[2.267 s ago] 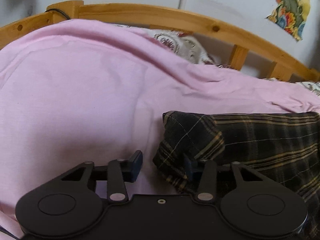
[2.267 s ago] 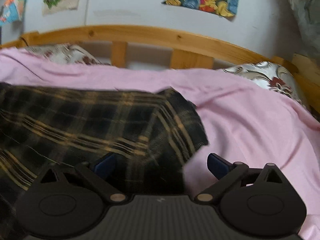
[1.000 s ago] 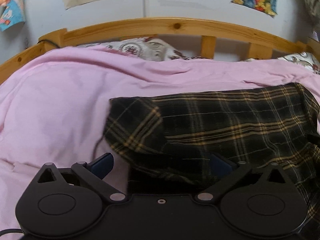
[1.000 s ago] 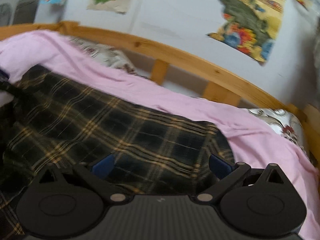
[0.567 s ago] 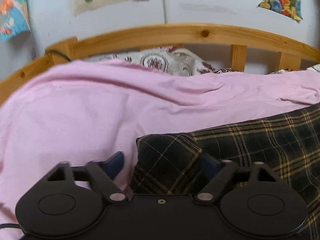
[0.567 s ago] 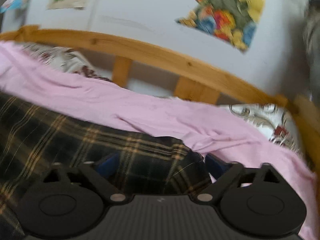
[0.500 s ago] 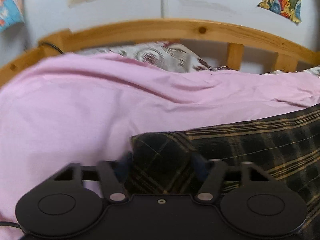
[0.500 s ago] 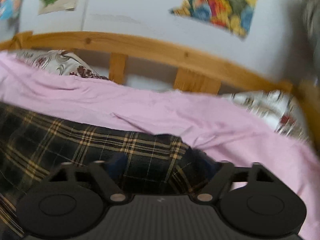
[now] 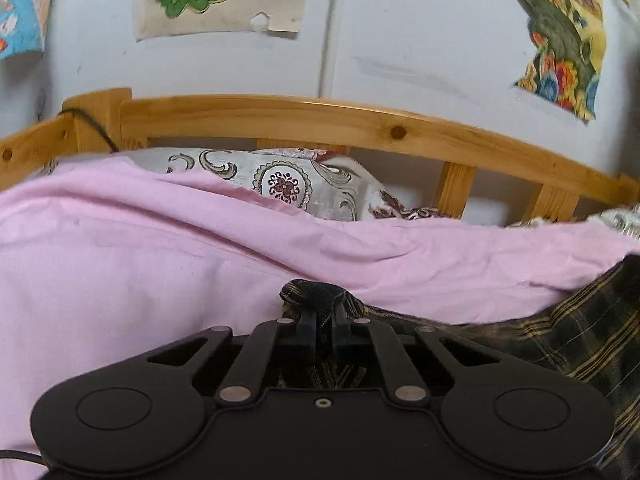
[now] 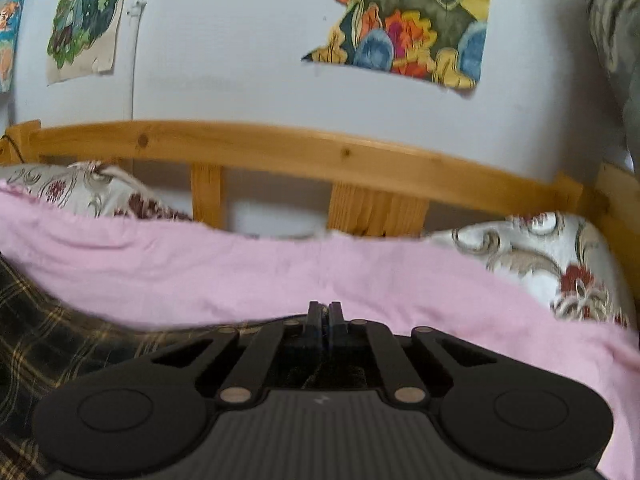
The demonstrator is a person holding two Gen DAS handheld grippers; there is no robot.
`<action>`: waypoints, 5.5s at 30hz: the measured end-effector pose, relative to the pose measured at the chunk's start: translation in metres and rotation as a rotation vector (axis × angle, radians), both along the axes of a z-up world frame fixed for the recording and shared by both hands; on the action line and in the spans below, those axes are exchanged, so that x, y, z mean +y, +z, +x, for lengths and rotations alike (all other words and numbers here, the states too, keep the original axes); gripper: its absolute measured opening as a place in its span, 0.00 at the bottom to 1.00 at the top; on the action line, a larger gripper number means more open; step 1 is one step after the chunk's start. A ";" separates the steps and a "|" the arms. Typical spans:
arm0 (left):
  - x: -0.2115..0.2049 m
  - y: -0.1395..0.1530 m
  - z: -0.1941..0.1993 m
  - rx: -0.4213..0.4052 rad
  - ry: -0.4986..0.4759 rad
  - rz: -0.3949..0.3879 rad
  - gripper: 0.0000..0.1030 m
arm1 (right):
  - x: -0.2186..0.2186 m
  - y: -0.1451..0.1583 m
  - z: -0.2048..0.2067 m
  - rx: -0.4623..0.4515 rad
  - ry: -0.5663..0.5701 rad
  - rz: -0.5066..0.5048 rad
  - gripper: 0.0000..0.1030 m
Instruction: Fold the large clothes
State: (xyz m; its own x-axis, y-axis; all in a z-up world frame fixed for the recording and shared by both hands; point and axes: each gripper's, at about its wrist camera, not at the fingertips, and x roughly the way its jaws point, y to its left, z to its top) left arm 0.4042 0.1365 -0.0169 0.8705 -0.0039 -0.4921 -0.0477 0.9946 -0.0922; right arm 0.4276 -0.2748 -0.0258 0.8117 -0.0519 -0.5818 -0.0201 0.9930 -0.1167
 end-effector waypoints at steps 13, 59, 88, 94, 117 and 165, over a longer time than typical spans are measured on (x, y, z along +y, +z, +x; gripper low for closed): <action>0.013 -0.016 -0.035 0.082 0.089 -0.005 0.86 | 0.013 -0.033 -0.052 0.026 0.035 -0.136 0.75; -0.106 -0.032 -0.253 0.235 -0.393 0.171 0.99 | 0.096 -0.013 -0.356 0.188 0.412 -0.274 1.00; -0.113 -0.058 -0.256 0.402 -0.557 0.146 0.75 | 0.138 -0.025 -0.348 0.281 0.715 -0.126 0.98; -0.095 -0.046 -0.228 0.407 -0.456 0.046 0.73 | 0.146 -0.041 -0.347 0.275 0.654 -0.136 0.94; -0.132 -0.060 -0.275 0.379 -0.755 0.148 0.80 | 0.106 -0.014 -0.279 0.355 0.470 0.304 0.05; -0.170 -0.055 -0.227 0.407 -0.611 0.151 0.70 | 0.126 -0.018 -0.242 0.371 0.515 0.207 0.04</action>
State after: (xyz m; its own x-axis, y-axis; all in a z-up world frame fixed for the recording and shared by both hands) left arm 0.1776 -0.0335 -0.0722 0.4844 -0.3350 -0.8081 0.5158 0.8555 -0.0454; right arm 0.1853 -0.1486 -0.0437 0.4468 0.4319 -0.7835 -0.5002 0.8467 0.1814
